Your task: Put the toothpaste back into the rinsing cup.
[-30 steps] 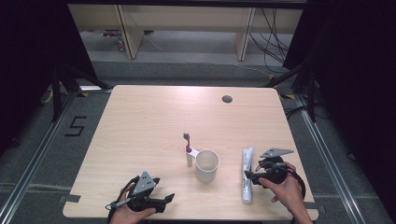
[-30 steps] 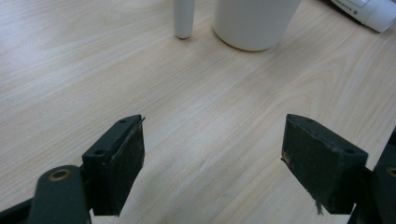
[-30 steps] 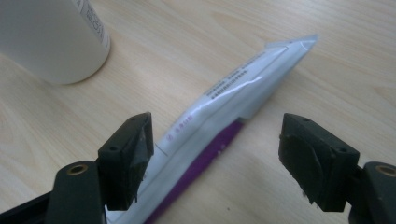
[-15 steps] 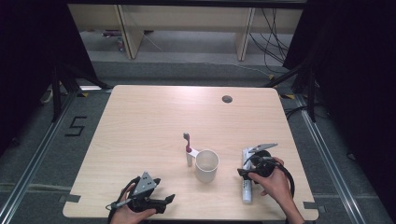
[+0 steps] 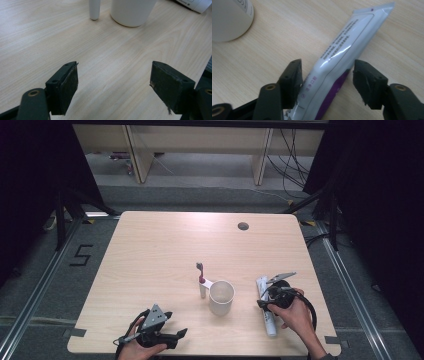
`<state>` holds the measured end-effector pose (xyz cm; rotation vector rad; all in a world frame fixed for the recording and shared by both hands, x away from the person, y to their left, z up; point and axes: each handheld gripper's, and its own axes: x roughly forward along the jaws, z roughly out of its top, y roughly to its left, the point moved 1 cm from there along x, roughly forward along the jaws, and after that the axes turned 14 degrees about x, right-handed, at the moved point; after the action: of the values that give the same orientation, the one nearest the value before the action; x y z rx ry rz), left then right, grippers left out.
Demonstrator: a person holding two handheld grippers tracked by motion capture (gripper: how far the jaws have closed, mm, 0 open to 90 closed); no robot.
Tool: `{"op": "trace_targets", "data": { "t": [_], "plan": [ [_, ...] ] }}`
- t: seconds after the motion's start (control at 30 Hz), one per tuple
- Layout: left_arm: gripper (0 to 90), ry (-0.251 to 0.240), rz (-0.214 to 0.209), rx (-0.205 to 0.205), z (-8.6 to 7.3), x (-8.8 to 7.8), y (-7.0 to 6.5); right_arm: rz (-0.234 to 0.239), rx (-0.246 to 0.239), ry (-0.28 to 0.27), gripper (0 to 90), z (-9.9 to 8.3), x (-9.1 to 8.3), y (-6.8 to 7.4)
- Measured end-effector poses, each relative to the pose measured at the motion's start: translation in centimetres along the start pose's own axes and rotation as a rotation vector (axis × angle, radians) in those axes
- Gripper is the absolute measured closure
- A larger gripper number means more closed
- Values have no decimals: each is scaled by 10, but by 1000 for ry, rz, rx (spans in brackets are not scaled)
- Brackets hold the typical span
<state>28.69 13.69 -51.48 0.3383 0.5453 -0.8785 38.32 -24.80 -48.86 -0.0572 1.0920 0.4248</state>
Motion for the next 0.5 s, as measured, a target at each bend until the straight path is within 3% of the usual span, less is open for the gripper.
{"op": "trace_targets", "data": {
  "t": [0.03,0.1,0.13,0.17,0.23,0.37,0.47,0.5],
  "plan": [
    [224,-1,-3,1,-1,0,-1,6,-1,17,504,1,-1,-1],
    [224,-2,-7,5,0,0,0,2,11,25,521,1,-2,-1],
    [224,-2,-6,-2,0,0,0,0,-10,37,543,3,-3,-3],
    [224,17,-7,29,-1,0,2,12,10,45,559,3,-2,-1],
    [224,-6,-12,3,-1,1,-1,-18,-32,95,580,8,-3,-4],
    [225,2,-16,13,-1,0,0,-14,-56,128,590,13,-1,-4],
    [226,-1,-13,2,0,0,0,-27,-37,176,603,16,-1,-1],
    [226,-1,-11,1,0,0,0,-36,-67,185,617,20,-1,-3]
  ]
}}
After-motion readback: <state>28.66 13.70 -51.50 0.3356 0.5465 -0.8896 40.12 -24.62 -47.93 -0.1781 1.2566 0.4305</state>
